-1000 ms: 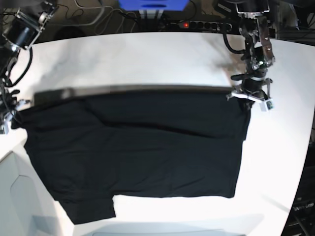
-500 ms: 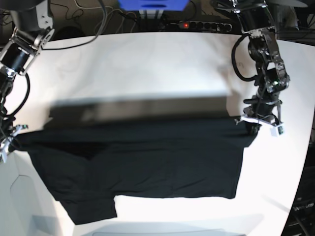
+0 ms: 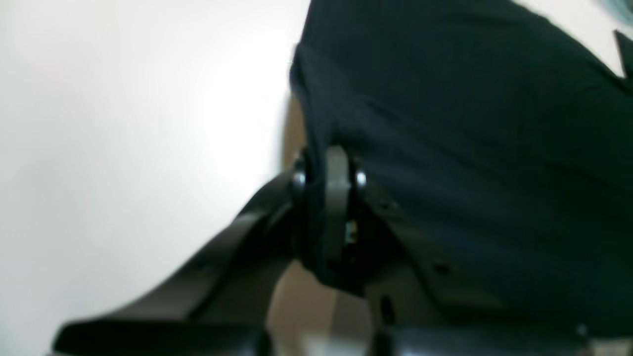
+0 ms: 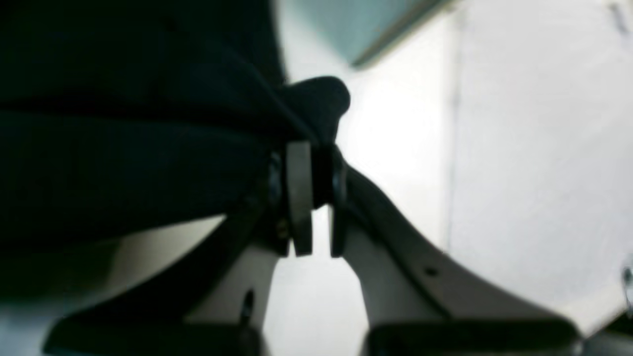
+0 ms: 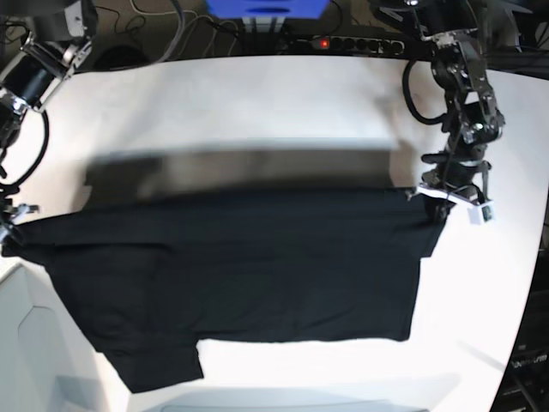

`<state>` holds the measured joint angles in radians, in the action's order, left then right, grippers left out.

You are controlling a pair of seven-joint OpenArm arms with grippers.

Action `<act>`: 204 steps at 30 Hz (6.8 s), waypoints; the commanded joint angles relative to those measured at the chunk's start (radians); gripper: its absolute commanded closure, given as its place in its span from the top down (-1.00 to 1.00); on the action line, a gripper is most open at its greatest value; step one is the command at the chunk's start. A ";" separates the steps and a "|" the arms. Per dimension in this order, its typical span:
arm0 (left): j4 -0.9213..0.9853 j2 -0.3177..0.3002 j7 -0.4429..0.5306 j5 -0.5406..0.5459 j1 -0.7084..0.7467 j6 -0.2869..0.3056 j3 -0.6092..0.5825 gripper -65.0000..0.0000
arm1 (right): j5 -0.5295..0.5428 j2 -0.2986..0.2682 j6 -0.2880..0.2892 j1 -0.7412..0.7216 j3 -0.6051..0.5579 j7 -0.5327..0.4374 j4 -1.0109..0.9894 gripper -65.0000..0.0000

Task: Fold the T-shirt properly
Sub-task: 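Drag the shirt back toward the robot with both grippers, then reach both grippers to the shirt's middle and grasp the fabric, then fold the grasped fabric toward the collar with both grippers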

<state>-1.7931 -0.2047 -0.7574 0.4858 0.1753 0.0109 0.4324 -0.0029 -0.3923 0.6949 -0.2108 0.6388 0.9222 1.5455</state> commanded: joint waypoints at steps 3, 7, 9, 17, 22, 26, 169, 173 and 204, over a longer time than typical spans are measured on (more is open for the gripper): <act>-0.032 -0.009 0.023 -0.009 0.033 -0.006 0.009 -1.00 | -0.003 -0.010 0.003 0.052 0.008 -0.019 0.040 -1.00; -0.032 0.015 0.023 -0.012 0.089 -0.006 0.013 -1.00 | -0.003 -0.009 0.003 0.162 0.009 -0.022 0.043 -1.00; -0.027 0.020 0.023 -0.009 0.128 -0.006 0.033 -1.00 | -0.003 0.000 0.003 0.218 0.009 -0.022 0.043 -1.00; -0.024 0.044 0.023 -0.014 0.254 -0.006 0.042 -1.00 | -0.003 0.028 0.003 0.399 0.011 -0.101 0.045 -1.00; -0.026 0.041 0.023 -0.016 0.320 -0.006 0.042 -1.00 | -0.003 0.049 0.003 0.466 0.051 -0.150 0.045 -1.00; -0.034 0.037 0.023 -0.016 0.361 -0.006 0.042 -1.00 | -0.003 0.062 0.003 0.505 0.056 -0.151 0.045 -1.00; 0.324 -0.123 0.232 -0.008 -0.236 -0.010 -0.097 -1.00 | 0.062 0.111 -0.100 0.067 -0.234 -0.484 -0.076 -1.00; 0.235 -0.091 0.201 -0.008 -0.153 -0.007 -0.016 -1.00 | 0.100 0.109 -0.100 0.172 -0.233 -0.486 0.019 -1.00; -0.001 -0.012 0.184 -0.008 0.281 -0.006 0.090 -1.00 | 0.136 0.126 0.003 0.494 -0.037 -0.486 0.237 -1.00</act>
<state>-1.7741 -0.2024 -0.5983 0.4805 0.4545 0.0071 0.5114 0.1276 -0.2493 0.6914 0.2867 0.5945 0.4595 1.7649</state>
